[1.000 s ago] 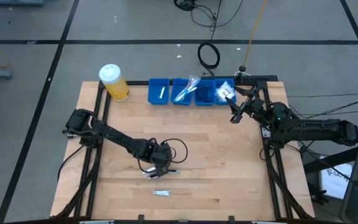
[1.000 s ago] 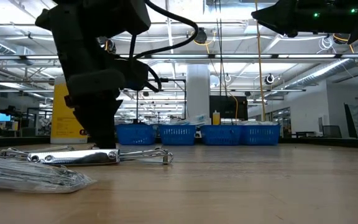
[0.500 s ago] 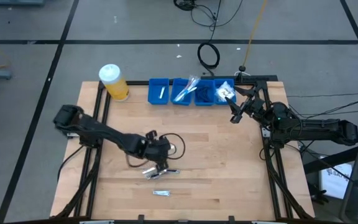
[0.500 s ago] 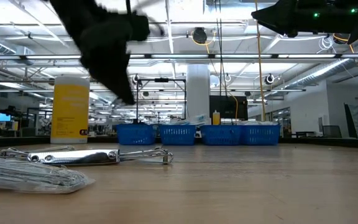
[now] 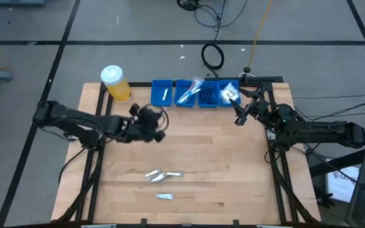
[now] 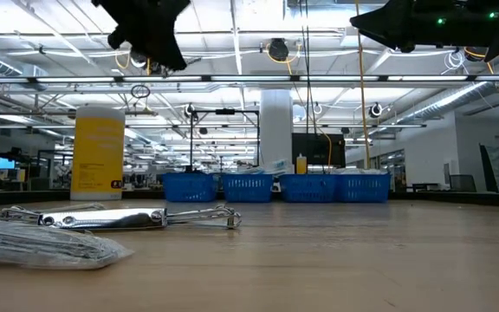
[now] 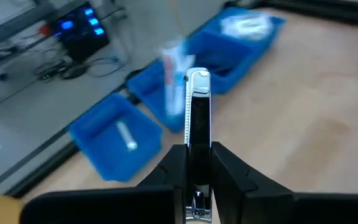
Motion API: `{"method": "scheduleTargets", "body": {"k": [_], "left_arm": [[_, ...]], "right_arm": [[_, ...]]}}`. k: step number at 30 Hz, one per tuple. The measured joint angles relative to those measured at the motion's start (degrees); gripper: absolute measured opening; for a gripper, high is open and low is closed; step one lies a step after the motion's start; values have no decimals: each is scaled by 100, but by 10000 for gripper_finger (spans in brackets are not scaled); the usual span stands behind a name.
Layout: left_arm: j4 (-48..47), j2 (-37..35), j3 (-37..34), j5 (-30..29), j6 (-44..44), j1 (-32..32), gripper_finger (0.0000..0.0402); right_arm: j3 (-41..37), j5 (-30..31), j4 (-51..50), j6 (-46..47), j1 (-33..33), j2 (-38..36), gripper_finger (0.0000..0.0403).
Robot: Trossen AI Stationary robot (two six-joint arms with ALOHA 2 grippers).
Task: Pick & Place Travel size toiletries
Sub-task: Put the silver nail cutter into the left blue basket
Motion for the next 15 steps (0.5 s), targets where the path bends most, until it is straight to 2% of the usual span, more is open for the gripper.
{"method": "scheduleTargets", "body": {"k": [4, 9, 15], "left_arm": [[-6, -16, -2, -3, 163, 712, 24], [120, 38, -33, 156, 299, 1734, 31], [1265, 32, -485, 1398, 629, 2915, 29]], "right_arm": [[0, 0, -4, 0, 0, 0, 256], [0, 0, -4, 0, 0, -1, 256], [0, 0, -2, -6, 0, 0, 256]]}}
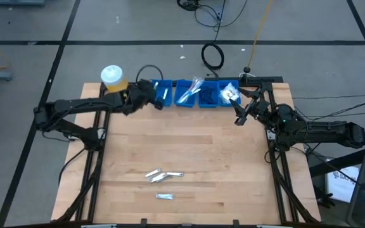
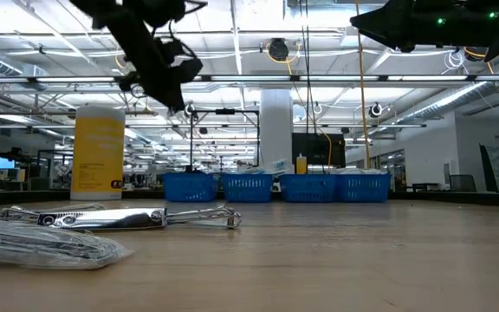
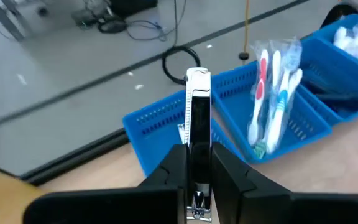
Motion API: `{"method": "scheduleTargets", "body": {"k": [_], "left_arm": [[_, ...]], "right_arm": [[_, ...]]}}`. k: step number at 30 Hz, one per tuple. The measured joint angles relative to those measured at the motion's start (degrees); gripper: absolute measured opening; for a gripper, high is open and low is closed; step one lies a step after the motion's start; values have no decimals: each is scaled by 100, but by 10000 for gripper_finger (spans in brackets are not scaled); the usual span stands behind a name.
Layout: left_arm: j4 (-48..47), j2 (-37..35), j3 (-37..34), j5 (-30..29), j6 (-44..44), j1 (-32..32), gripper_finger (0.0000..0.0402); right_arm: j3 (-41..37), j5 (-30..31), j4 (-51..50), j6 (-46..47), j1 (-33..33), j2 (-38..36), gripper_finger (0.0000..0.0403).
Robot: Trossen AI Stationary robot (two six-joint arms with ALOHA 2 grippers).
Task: Pick & Place Travel size toiletries
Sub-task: Put the silver nail cutter into the left blue basket
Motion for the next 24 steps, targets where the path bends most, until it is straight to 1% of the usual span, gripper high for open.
{"method": "scheduleTargets", "body": {"k": [5, 10, 15, 18, 21, 24], "left_arm": [[1239, 92, -576, 896, 59, 711, 24], [1917, 585, -870, 1480, -111, 1120, 32], [2327, 1338, -886, 1773, -209, 1215, 36], [2591, 1731, -879, 1899, -223, 1212, 31], [2775, 1996, -879, 1941, -249, 1218, 28], [2764, 2093, -877, 1962, -348, 1254, 35]], "right_arm": [[0, 0, -2, -11, 0, -2, 256], [0, 0, 0, -13, 0, 0, 256], [0, 0, 7, -13, -1, 0, 256], [0, 0, 5, -15, 0, 0, 256], [0, 0, -2, -15, 0, 0, 256], [0, 0, -4, -18, 0, 0, 256]]}}
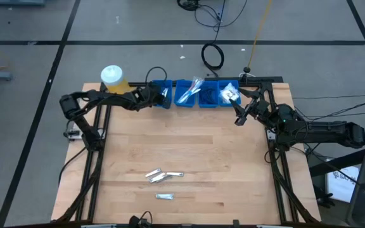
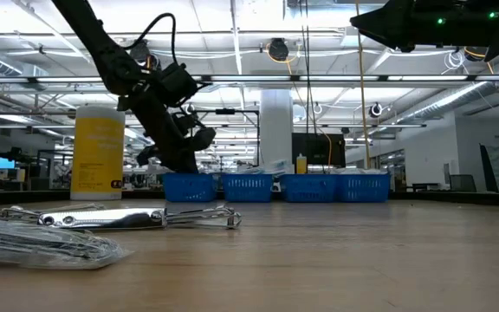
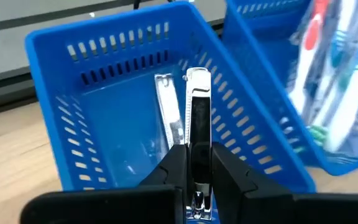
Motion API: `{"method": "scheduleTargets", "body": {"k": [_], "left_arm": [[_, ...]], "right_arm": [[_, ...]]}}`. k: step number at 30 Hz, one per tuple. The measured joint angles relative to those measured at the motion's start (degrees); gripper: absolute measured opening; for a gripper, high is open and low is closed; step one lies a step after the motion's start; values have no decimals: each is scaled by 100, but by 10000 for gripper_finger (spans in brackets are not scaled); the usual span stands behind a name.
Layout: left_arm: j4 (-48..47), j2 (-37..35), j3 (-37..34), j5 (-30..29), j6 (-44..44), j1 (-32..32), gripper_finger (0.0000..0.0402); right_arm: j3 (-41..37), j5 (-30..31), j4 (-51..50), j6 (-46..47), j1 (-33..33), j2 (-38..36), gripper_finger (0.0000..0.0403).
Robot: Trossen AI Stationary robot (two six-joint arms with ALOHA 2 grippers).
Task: Pick & Place Travel size toiletries
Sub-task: Put the silver nail cutter into the left blue basket
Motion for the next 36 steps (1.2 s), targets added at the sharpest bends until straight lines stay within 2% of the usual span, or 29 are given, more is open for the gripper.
{"method": "scheduleTargets", "body": {"k": [10, 19, 24, 31, 36], "left_arm": [[-8, 3, 0, 4, 8, 33, 39], [-6, 3, 0, 2, 20, 33, 76], [-4, 3, 1, -20, 96, 33, 108], [-2, 1, 2, -14, 374, 33, 178], [-167, -281, 7, 678, 867, -11, 207]], "right_arm": [[0, 0, -1, -19, -2, 0, 256], [0, 0, -2, -15, -2, 0, 256], [0, 0, -4, -13, -2, 0, 256], [0, 0, -4, -11, 0, 0, 256], [0, 2, -7, -17, -2, 0, 256]]}}
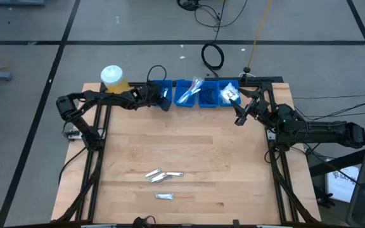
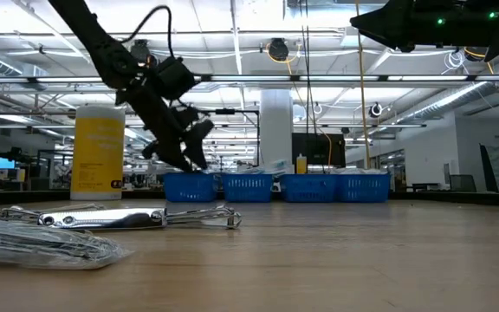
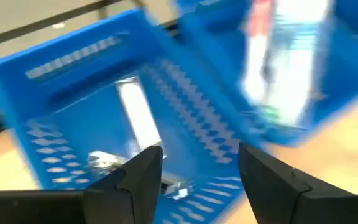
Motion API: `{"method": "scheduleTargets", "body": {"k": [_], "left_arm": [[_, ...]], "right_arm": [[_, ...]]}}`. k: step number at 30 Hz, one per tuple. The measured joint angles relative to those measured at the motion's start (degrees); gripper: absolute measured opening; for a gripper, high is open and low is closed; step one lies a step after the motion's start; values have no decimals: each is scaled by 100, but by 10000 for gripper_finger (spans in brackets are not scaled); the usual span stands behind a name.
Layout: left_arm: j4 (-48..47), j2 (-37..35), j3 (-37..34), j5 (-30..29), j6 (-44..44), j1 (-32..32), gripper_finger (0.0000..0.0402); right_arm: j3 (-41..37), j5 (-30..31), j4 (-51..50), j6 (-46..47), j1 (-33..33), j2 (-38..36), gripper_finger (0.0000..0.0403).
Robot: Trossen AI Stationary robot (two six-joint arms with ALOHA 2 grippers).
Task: Pick & Place Travel size toiletries
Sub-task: Put the silver nail cutter into the left blue basket
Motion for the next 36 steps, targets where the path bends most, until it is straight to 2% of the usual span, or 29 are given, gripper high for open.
{"method": "scheduleTargets", "body": {"k": [3, 7, 10, 15, 18, 23, 26, 31, 36], "left_arm": [[-484, -430, 2, 420, 202, -187, 211], [-1281, -1203, 4, 680, 750, -701, 211], [-1739, -1740, 2, 817, 903, -1327, 211], [-2343, -2192, 4, 639, 471, -2674, 211], [-2854, -2171, 4, 408, 174, -3451, 211], [-3526, -1879, -1, 175, -1004, -4528, 211], [-3459, -1610, 2, 104, -1449, -5060, 211], [-3220, -1048, 2, 80, -1743, -5613, 211], [-2801, -430, 2, 63, -1823, -5809, 211]], "right_arm": [[0, 0, 1, -25, 2, 0, 256], [0, 0, 0, -102, 2, 0, 256], [0, 9, 1, -129, 1, 0, 256], [0, 15, 2, -129, 2, 0, 256], [0, 15, 3, -91, 2, -1, 256], [0, 9, 4, 2, 0, -2, 256], [-1, 4, 14, 7, 1, 0, 256], [0, 4, 39, 27, 1, 0, 256], [0, 2, 22, 63, 2, -2, 256]]}}
